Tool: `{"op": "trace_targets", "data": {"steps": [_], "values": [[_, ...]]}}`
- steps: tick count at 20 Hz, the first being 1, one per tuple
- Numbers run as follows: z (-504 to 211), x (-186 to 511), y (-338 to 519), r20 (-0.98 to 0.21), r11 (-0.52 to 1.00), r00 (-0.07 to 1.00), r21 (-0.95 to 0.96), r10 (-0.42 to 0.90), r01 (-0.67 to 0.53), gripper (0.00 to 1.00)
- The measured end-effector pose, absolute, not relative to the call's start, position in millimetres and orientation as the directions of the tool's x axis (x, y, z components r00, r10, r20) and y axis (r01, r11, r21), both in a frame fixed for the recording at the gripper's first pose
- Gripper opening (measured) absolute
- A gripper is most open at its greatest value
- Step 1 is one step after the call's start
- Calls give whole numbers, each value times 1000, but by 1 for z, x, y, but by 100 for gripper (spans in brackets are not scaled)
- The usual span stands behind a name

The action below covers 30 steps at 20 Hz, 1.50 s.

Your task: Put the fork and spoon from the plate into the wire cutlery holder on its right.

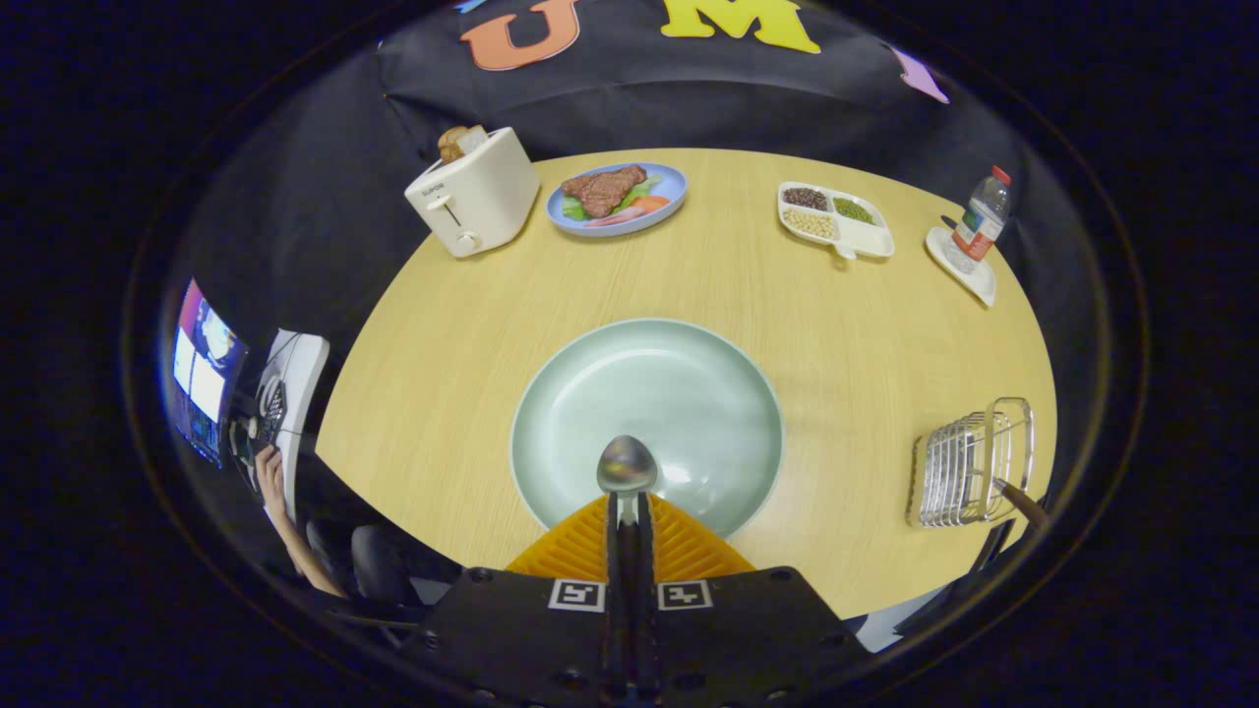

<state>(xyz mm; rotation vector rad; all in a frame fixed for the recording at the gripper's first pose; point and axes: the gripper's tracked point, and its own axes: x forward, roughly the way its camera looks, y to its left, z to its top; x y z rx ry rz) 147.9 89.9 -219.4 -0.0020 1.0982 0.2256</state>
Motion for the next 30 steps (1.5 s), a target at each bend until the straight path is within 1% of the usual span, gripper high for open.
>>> {"op": "trace_targets", "data": {"steps": [9, 11, 12, 14, 19, 24, 28, 29, 30], "values": [[-166, 152, 33, -859, 983, 480, 125, 176, -135, 5], [-151, 154, 17, -855, 983, 487, 133, 179, -129, 1], [-147, 159, 8, -851, 985, 499, 114, 163, -127, 1], [-151, 162, -11, -860, 988, 492, 77, 133, -132, 1], [-178, 154, -23, -878, 983, 454, 82, 148, -162, 1], [-177, 149, -18, -879, 982, 454, 73, 147, -176, 1], [-183, 135, -19, -904, 982, 421, -4, 77, -187, 1], [-185, 131, -14, -908, 979, 412, -13, 74, -204, 2], [-186, 130, -12, -909, 977, 412, -22, 69, -213, 14]]}}
